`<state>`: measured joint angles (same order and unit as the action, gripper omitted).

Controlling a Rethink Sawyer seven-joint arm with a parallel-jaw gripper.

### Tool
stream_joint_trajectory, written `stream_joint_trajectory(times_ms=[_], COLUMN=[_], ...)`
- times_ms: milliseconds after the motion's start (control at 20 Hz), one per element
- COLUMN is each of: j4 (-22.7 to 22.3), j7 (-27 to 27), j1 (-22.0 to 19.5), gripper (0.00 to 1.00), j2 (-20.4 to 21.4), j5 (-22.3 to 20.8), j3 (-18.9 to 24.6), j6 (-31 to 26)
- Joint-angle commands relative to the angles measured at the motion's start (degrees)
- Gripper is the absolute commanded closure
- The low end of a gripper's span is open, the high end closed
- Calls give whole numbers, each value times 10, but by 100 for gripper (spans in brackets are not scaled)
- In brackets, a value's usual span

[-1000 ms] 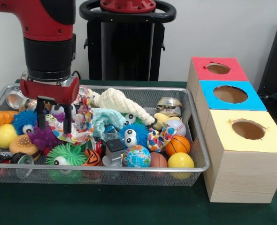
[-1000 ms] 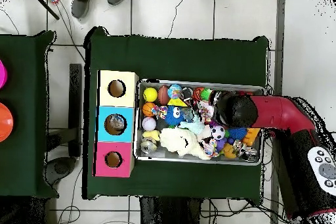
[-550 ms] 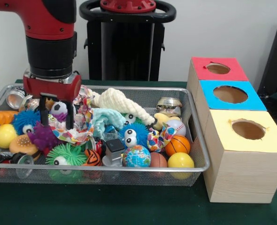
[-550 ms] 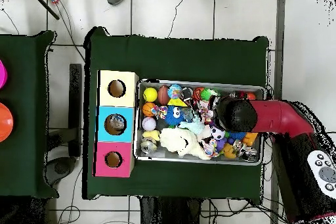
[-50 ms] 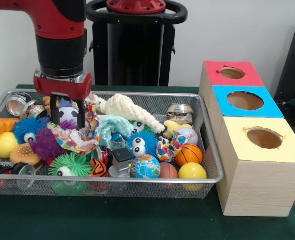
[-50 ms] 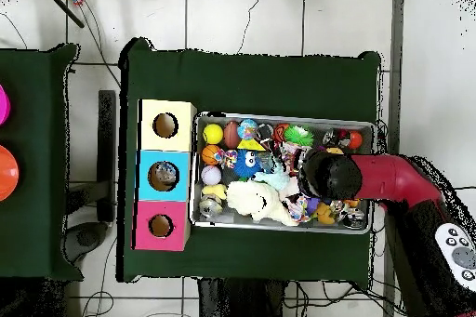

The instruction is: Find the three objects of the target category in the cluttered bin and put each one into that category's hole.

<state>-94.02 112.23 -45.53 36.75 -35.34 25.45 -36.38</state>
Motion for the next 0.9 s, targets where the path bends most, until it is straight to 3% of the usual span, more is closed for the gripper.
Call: stream_joint_trajectory(times_ms=[50, 450, 900], j4=[-68, -67, -20], j7=[-158, -156, -109], j1=[-28, -51, -49], gripper=[0, 0, 0], j2=[2, -9, -79], j5=[-57, -99, -158], j3=[16, 15, 21], j6=[-21, 1, 66])
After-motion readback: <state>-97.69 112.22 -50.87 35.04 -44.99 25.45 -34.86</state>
